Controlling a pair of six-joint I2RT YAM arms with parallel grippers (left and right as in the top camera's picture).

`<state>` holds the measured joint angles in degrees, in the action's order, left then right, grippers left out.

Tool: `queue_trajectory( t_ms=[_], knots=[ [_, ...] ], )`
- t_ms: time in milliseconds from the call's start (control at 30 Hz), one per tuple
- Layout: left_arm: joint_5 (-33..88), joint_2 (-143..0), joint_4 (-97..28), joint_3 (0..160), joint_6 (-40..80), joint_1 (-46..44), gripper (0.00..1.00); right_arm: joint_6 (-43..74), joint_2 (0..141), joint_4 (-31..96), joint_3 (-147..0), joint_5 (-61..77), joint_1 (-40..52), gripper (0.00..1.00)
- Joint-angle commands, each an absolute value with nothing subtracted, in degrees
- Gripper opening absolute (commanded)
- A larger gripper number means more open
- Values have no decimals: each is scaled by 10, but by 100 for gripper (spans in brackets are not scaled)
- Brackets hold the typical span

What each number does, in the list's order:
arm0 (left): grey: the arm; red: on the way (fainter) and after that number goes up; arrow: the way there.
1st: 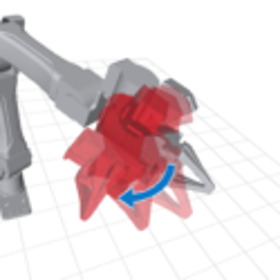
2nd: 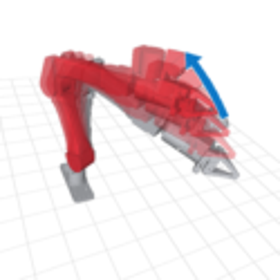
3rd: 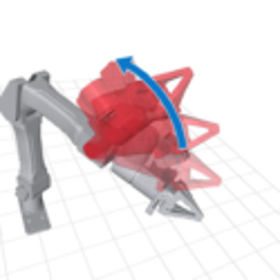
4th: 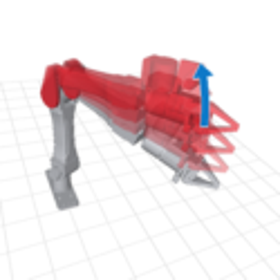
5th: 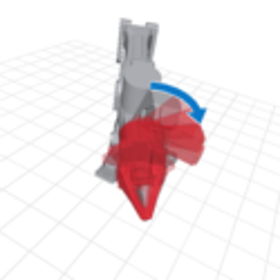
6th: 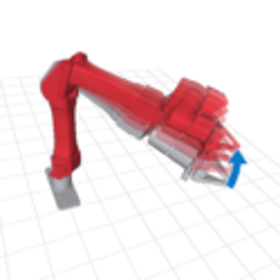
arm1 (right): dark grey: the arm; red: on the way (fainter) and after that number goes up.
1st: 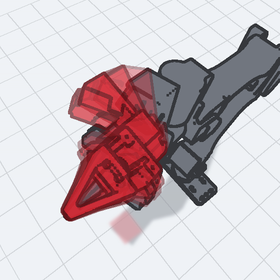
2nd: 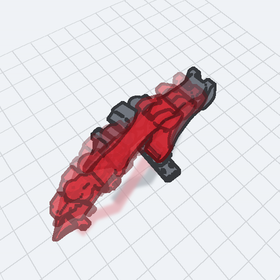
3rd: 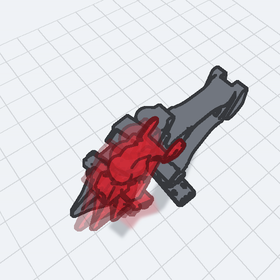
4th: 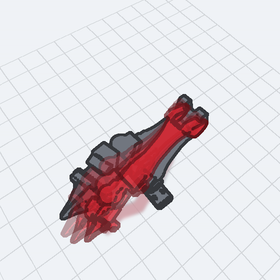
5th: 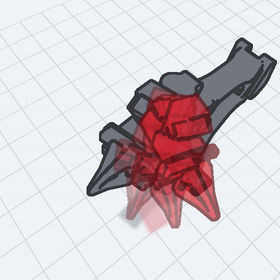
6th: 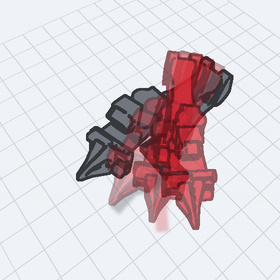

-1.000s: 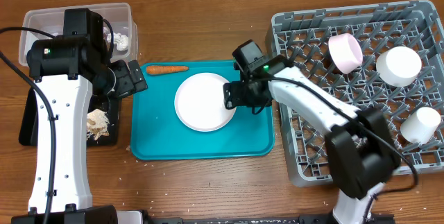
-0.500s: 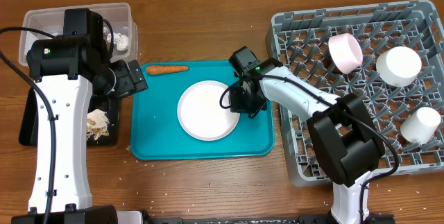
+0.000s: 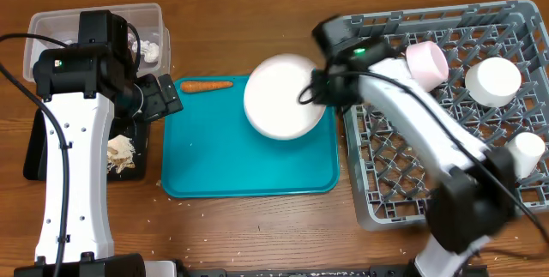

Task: Sort waste into correct bins and load items into the dishwasher
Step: 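Lift the white plate and place it upright in the dish rack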

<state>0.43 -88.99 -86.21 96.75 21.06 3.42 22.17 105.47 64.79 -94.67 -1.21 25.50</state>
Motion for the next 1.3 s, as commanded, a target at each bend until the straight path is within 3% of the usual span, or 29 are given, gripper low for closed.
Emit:
queue_trajectory(
  t_ms=[0, 200, 367, 1267],
  knots=[
    [6, -890, -863, 972, 208, 36, 100, 206, 953, 651, -973, -175, 254, 4],
    [6, -890, -863, 972, 208, 36, 100, 219, 907, 661, -973, -492, 254, 4],
    [6, -890, -863, 972, 207, 36, 100, 319, 908, 682, -950, -692, 253, 4],
    [7, -890, -863, 972, 208, 36, 100, 392, 1008, 666, -839, -583, 234, 4]
  ],
)
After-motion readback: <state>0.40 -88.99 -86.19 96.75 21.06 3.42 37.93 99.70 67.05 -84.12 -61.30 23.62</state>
